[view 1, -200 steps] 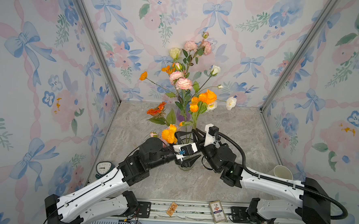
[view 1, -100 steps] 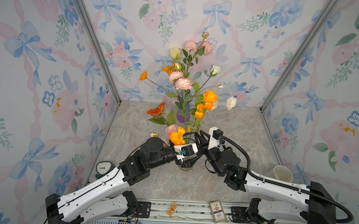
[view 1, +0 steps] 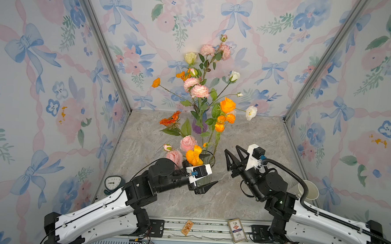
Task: Arrange the flowers into the vase
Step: 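Lower the poppy stems into the clear vase and open the right gripper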
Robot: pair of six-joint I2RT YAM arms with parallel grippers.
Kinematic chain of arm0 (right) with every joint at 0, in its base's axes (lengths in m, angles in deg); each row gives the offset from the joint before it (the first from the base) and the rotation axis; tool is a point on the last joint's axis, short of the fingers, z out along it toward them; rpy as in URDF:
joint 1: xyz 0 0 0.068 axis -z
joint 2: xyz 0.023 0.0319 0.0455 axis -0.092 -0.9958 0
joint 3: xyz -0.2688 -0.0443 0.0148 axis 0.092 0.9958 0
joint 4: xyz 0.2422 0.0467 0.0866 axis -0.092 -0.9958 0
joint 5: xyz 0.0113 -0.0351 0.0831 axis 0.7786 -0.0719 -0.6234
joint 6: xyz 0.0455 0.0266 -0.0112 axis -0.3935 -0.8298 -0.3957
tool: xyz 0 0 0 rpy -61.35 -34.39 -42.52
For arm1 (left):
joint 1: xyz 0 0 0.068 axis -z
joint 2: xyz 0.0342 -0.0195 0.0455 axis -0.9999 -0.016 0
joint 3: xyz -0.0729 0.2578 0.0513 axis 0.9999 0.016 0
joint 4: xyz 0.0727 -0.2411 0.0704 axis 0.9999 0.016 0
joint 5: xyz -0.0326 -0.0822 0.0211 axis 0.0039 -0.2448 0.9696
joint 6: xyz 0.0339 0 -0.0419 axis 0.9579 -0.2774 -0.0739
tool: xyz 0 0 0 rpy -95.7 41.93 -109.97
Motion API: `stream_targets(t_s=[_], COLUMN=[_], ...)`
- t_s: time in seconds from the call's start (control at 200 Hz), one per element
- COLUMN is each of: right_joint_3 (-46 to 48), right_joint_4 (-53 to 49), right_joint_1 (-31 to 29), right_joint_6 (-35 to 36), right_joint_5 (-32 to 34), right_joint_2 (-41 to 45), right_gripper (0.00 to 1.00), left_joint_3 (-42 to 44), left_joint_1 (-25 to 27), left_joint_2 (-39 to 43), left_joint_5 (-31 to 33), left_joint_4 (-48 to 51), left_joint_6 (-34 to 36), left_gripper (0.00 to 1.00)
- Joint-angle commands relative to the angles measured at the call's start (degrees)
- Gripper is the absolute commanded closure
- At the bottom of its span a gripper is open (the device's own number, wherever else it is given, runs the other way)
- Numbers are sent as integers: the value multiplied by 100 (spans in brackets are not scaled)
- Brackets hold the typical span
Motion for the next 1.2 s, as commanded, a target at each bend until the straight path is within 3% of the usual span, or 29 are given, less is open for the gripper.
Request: stream_targets(t_s=[0.0, 0.075, 0.16, 0.27, 0.475, 0.755, 0.92, 1.195], right_joint_3=[-58, -74, 159, 731, 1150, 1320, 1179, 1069], right_joint_4=[-1422, -1943, -1852, -856, 111, 1675, 2171, 3336], right_joint_1=[15, 45, 32, 20, 20, 92, 398, 811], right_joint_6=[177, 346, 651, 834, 1333, 1777, 1591, 1106], right_joint_5=[-62, -280, -915, -1285, -1764, -2140, -2261, -3188], right_joint_2=[303, 258, 128, -80, -609, -1702, -2278, -3105], right_gripper=[17, 0, 3, 3, 3, 3, 3, 3], left_joint_3=[258, 447, 481, 390, 595, 703, 706, 704], left_joint_1=[53, 62, 61, 66, 101, 98, 96, 96], left_joint_2=[116, 249, 267, 114, 387, 556, 517, 503], left_joint_5=[-99, 74, -77, -16, 469, 499, 491, 555], left_joint_4=[319, 425, 814, 1227, 1236, 1243, 1245, 1243], left_joint_6=[-537, -644, -692, -939, -1180, -978, -910, -794], left_gripper=[2, 2, 2, 2, 2, 2, 2, 2])
